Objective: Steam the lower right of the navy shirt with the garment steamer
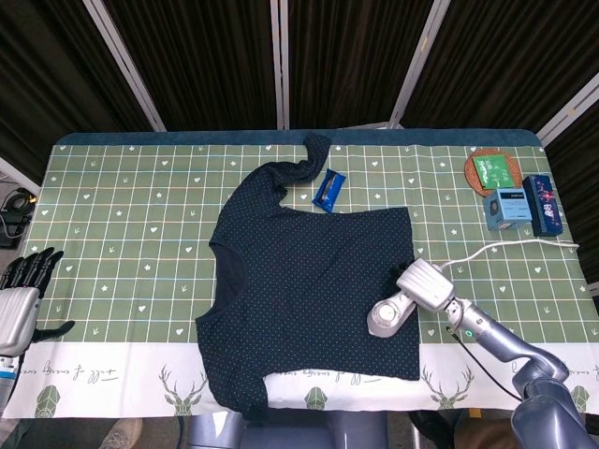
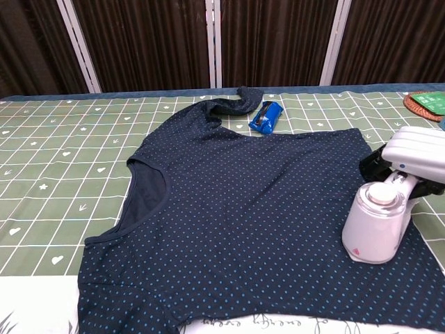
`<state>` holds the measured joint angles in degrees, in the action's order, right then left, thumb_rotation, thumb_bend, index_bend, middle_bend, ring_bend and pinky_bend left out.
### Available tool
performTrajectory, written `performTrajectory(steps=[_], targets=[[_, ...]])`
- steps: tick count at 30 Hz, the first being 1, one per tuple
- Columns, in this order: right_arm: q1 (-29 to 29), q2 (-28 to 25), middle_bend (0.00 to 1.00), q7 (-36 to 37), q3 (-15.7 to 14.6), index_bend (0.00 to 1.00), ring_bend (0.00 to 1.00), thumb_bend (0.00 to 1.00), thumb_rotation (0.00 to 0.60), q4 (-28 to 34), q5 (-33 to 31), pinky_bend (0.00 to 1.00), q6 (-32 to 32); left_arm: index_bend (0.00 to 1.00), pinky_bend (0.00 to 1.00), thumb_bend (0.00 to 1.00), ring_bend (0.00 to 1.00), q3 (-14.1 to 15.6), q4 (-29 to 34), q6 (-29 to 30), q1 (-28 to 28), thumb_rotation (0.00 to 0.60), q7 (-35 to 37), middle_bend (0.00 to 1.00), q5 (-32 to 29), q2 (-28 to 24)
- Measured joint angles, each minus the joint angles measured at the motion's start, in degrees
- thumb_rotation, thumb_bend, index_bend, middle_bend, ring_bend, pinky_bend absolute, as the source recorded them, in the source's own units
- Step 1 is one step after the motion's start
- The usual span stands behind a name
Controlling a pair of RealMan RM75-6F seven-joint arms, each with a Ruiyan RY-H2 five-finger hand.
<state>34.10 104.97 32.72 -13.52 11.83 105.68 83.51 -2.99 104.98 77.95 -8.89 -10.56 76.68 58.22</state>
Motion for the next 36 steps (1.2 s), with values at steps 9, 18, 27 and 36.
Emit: performTrajectory(steps=[9,18,27,36], targets=[[0.7,0.9,0.61,-0.4,-2.4,0.75,0.63,0.73,0.600,3.3,3.1,0.88,5.4,0.00,0.00,0.00,0.00,0.1,0.0,-0.3,-0.1,0.600,0.3,0.00,0.1,-0.1],[1.5,1.4,0.61,-3.1,-4.4,0.75,0.63,0.72,0.600,6.9,6.1,0.88,9.5,0.00,0.00,0.00,0.00,0.2,0.1,-0.1,0.0,0.600,0.3,0.00,0.2,-0.1],[1.1,1.0,0.61,-3.9,-4.1,0.75,0.63,0.71,0.600,5.6,5.2,0.88,6.6,0.00,0.00,0.00,0.00,0.3,0.2,0.0,0.0,0.600,0.2,0.00,0.5,-0.2],[-0.1,0.6,0.61,-0.3,-0.9,0.75,0.63,0.70,0.600,1.9,0.7,0.88,1.2,0.00,0.00,0.00,0.00,0.4,0.3,-0.1,0.0,0.600,0.1,0.00,0.6,-0.1]])
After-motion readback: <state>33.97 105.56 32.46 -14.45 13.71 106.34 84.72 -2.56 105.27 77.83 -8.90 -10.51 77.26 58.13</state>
